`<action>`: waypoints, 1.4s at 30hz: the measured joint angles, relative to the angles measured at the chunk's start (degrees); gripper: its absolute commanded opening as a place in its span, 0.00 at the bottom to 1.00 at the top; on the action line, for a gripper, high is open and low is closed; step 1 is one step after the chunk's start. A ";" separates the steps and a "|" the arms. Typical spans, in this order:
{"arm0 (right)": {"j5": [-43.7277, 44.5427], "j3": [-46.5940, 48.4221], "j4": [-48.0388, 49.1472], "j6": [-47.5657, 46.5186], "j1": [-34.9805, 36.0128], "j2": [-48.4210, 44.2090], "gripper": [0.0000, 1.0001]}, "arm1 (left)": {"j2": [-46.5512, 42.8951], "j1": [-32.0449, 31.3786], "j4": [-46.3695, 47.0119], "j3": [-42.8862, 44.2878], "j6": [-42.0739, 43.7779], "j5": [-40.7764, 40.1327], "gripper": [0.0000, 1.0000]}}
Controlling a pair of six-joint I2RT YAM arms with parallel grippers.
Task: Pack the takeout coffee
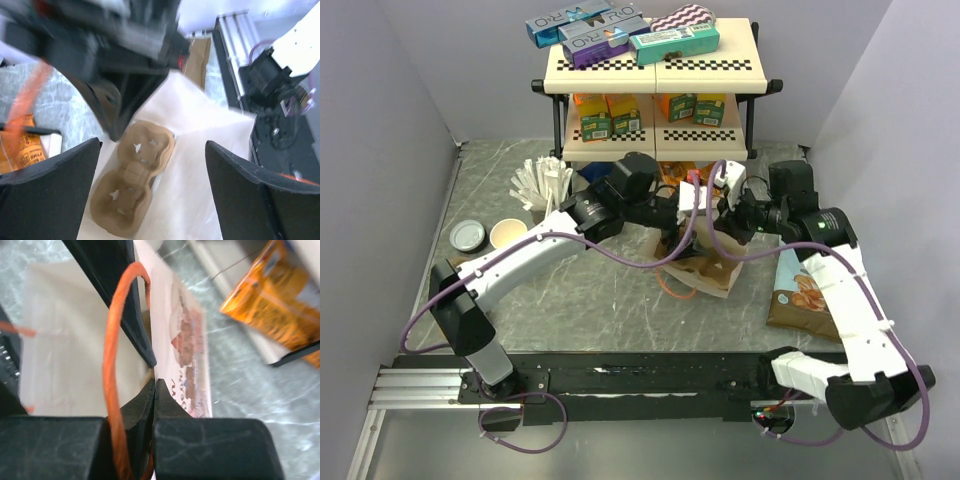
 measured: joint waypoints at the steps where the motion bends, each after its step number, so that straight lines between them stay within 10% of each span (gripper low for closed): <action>1: -0.42 0.00 -0.55 0.11 -0.35 0.57 0.00 | -0.13 0.20 0.52 0.04 -0.70 0.44 0.91; 17: -6.56 7.89 -6.51 1.57 -7.39 9.38 0.00 | -11.02 12.74 -16.33 5.14 12.70 5.44 0.99; 24: -8.20 11.28 -6.71 2.64 -8.92 15.87 0.21 | -12.00 9.86 -19.85 1.09 21.57 5.79 0.98; 35: -9.07 17.16 -7.21 3.23 -10.21 18.43 0.45 | 1.77 7.08 -14.73 5.95 15.26 5.75 0.57; 40: -7.41 17.16 -5.09 4.92 -10.47 18.25 0.12 | 3.37 6.38 -11.96 11.28 10.23 6.40 0.01; 42: -6.49 17.16 -4.09 5.68 -10.54 18.05 0.00 | 4.55 5.95 -11.93 15.28 8.48 6.78 0.01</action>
